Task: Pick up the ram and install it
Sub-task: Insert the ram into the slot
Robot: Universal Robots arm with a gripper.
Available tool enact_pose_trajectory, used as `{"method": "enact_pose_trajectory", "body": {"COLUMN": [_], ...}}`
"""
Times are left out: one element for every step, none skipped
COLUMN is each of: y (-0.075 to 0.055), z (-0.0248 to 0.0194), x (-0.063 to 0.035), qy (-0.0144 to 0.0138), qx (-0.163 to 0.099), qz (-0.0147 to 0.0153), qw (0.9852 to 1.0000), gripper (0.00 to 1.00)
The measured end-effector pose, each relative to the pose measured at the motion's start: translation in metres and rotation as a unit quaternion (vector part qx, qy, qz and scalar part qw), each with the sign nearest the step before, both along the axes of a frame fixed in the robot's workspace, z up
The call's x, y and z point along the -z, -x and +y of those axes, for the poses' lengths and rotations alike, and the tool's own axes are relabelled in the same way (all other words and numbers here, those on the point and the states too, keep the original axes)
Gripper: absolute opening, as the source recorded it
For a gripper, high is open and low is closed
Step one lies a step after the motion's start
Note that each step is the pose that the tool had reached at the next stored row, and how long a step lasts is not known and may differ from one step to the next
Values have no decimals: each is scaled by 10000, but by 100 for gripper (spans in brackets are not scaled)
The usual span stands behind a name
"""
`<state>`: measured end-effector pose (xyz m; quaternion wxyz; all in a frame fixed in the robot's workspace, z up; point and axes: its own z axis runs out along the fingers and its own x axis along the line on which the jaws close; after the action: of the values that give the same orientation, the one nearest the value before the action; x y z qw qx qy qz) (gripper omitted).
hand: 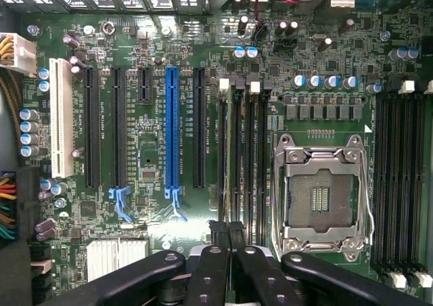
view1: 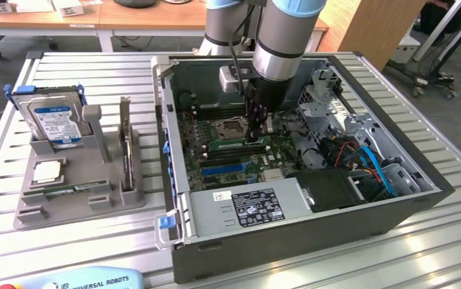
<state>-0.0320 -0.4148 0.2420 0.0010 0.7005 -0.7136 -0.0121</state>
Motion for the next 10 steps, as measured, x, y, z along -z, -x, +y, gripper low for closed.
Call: {"method": "enact_pose_trajectory", "body": {"y": [0,0,0,0,0,0,0,0,0,0], "z": [0,0,0,0,0,0,0,0,0,0], "x": [1,7,15,22,30,37,42,43,43,43], "qy": [1,1,1,1,1,1,0,1,1,2], "qx": [0,0,0,0,0,0,0,0,0,0], "qz": [1,0,0,0,0,0,0,1,1,1], "qw": [10000,10000,10000,10000,10000,10000,10000,10000,10000,10000], "gripper": [11,11,11,11,11,11,11,11,11,11]}}
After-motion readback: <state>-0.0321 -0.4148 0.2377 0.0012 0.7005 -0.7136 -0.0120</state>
